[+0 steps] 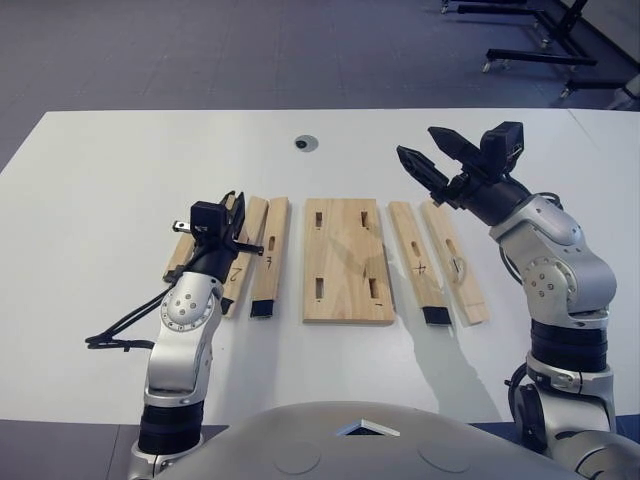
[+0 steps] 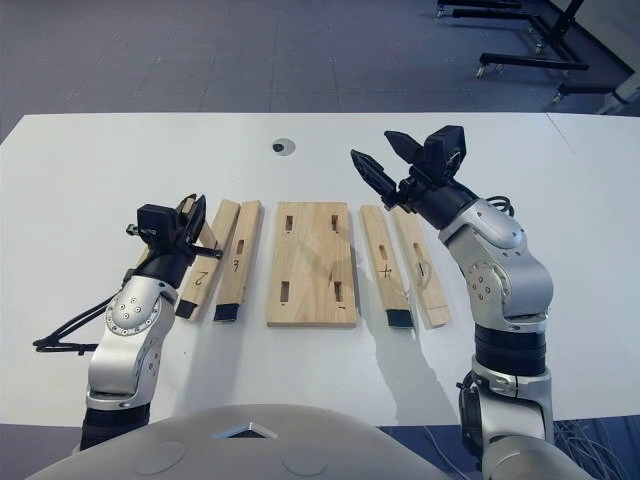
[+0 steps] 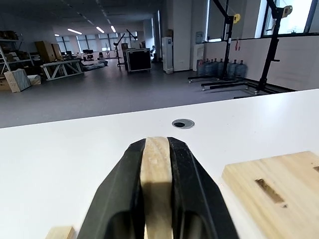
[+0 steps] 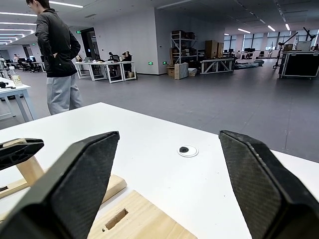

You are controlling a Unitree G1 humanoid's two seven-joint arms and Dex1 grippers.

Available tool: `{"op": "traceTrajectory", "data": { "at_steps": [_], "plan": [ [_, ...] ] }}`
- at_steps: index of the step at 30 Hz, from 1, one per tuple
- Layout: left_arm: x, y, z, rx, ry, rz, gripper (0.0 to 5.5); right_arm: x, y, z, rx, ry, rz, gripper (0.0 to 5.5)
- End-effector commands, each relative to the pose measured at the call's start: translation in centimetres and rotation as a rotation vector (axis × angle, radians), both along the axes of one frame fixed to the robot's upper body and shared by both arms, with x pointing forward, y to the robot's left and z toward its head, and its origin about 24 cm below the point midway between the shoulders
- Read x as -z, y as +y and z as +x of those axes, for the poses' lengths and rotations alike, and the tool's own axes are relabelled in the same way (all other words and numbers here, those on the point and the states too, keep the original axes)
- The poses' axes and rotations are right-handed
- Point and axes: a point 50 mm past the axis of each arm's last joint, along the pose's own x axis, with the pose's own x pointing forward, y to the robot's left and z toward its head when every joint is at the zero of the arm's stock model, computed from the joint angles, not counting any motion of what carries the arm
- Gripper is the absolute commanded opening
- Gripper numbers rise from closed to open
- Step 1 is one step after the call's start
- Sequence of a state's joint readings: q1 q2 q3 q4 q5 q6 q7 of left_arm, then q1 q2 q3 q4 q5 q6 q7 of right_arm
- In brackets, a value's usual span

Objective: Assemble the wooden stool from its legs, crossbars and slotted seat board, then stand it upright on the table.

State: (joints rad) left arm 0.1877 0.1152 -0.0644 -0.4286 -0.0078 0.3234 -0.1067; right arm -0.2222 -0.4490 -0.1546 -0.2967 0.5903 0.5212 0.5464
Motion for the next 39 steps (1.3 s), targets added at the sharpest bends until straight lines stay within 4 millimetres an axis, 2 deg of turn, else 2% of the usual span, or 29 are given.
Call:
{"op": "traceTrajectory", "data": {
  "at_steps": [1,6,11,13,17,21,24,27,30,34,39],
  "plan": [
    [1.6,0.4,-0.5,-0.002,0.085,0.041,1.21,-0.2,0.2,0.0,0.002,-0.015,-0.011,3.68],
    [1.5,0.4,-0.4,-0.007,0.081,0.037,1.99,-0.3,0.3,0.0,0.002,-0.021,-0.011,3.68],
    [0.2,0.4,0.2,-0.015,0.008,0.025,2.81,-0.3,0.4,0.1,0.006,-0.028,-0.006,3.68],
    [-1.1,0.6,0.3,-0.03,-0.059,0.008,3.18,-0.3,0.3,0.1,0.009,-0.03,-0.003,3.68],
    [-5.2,0.4,0.4,-0.006,-0.262,-0.047,3.79,0.2,0.1,0.0,0.029,-0.025,0.003,3.68],
    [-8.9,0.3,0.6,0.025,-0.416,-0.098,3.79,0.3,0.2,0.0,0.04,-0.03,0.013,3.68],
    [-10.9,0.9,2.0,0.001,-0.446,-0.095,3.79,0.5,0.4,-0.1,0.045,-0.03,0.023,3.68],
    [-11.6,1.9,4.3,-0.072,-0.379,-0.125,3.79,0.5,0.8,-0.1,0.036,-0.034,0.027,3.68],
    [-11.9,1.2,5.4,-0.059,-0.332,-0.138,3.79,0.1,1.3,0.1,0.012,-0.044,0.03,3.68],
    [-10.8,0.5,5.5,-0.036,-0.27,-0.143,3.79,0.0,1.3,0.3,0.003,-0.046,0.026,3.68],
    [-11.0,0.6,4.8,-0.048,-0.274,-0.126,3.79,-0.1,1.0,0.2,0.006,-0.046,0.021,3.68]
  ]
}}
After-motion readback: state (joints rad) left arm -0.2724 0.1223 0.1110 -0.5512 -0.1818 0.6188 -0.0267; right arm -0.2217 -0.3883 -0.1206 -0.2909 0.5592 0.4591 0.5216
